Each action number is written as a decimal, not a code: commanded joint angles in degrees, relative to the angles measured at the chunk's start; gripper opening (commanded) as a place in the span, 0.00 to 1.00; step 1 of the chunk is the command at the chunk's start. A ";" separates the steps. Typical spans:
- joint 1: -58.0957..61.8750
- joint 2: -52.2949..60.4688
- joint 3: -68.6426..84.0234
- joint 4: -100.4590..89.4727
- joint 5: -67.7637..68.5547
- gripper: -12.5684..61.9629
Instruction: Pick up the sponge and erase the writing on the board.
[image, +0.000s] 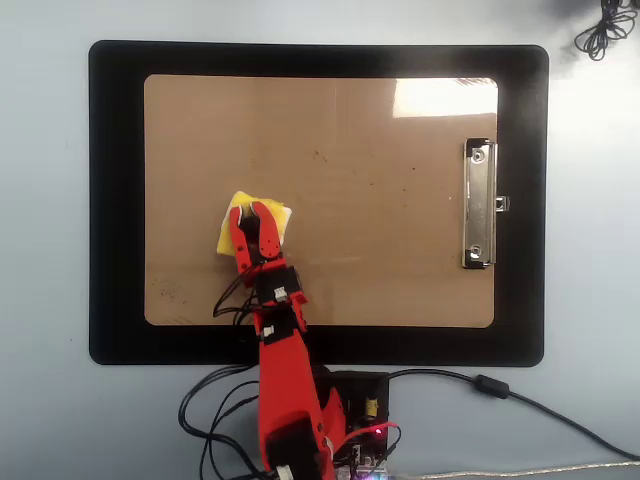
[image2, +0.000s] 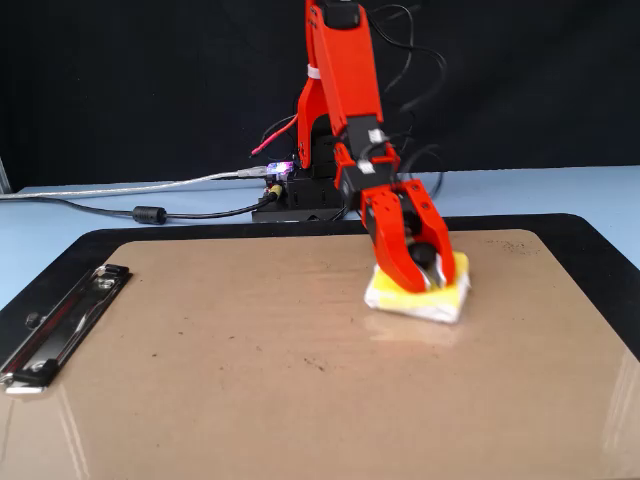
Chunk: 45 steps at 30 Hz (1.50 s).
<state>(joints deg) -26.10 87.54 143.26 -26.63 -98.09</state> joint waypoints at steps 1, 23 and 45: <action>-1.67 5.36 2.46 0.35 -1.41 0.06; -5.71 5.10 1.14 0.35 -1.67 0.06; -28.30 3.16 -29.62 27.60 -13.97 0.06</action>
<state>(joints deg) -53.61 89.38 116.72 1.23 -109.95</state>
